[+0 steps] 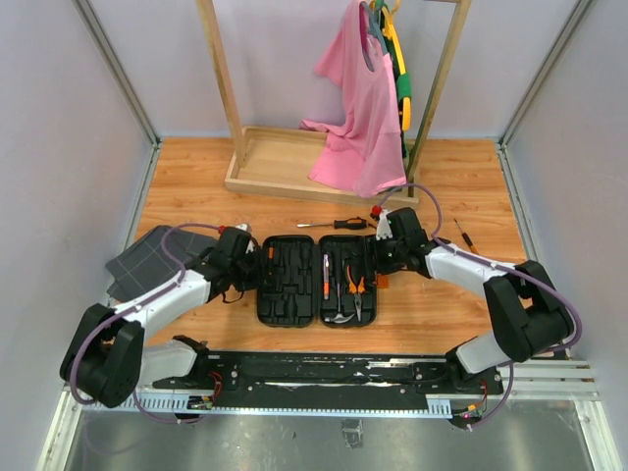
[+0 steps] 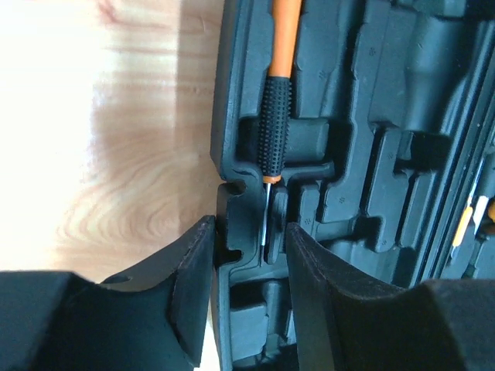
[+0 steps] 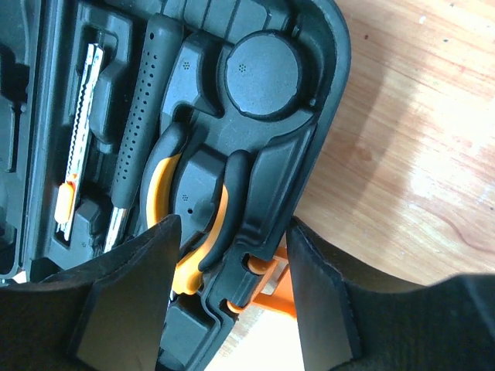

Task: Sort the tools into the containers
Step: Adjust the storage box at the center of the board.

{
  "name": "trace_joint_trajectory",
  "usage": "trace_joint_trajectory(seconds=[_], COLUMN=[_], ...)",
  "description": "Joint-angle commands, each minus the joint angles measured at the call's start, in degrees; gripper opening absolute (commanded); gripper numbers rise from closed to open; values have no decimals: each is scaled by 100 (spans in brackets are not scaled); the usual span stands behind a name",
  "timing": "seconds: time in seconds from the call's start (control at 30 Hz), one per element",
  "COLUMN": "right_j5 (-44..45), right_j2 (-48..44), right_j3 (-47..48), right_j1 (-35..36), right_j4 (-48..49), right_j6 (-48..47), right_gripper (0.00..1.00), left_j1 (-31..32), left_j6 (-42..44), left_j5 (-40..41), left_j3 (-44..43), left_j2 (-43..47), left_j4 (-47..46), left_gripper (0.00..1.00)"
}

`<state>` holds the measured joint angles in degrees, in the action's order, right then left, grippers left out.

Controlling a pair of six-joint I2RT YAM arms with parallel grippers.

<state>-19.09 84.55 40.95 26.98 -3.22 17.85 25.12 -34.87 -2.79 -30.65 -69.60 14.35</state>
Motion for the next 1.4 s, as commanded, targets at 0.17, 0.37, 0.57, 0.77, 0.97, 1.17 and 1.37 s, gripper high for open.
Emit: trace_joint_trajectory(seconds=[0.17,0.37,0.57,0.77,0.97,1.17,1.37], right_j5=[45,1002,2249,2976,3240,2856,2682], right_j2=[-113,-809,-1710,-2586,-2755,-1982,-983], right_j3=[415,446,259,-35,-8,284,752], right_j1=[13,-15,-111,-479,-1365,-2455,-3079], right_j4=[-246,-700,-1011,-1045,-1057,-879,-776], right_j6=[-369,-517,-378,-142,-22,38,62], right_gripper=[65,70,74,81,83,83,84], left_j1=[221,221,221,221,221,221,221], left_j6=[-711,-969,-745,-155,510,1134,1402], left_j5=[258,833,1209,1553,1864,2088,2204], left_j3=[232,9,-411,-1065,-1636,-1869,-1821], left_j2=[1094,1495,1640,1725,1867,1932,1868], left_j4=[780,1050,1070,1063,1171,1316,1498], left_gripper=[49,58,60,62,63,66,66])
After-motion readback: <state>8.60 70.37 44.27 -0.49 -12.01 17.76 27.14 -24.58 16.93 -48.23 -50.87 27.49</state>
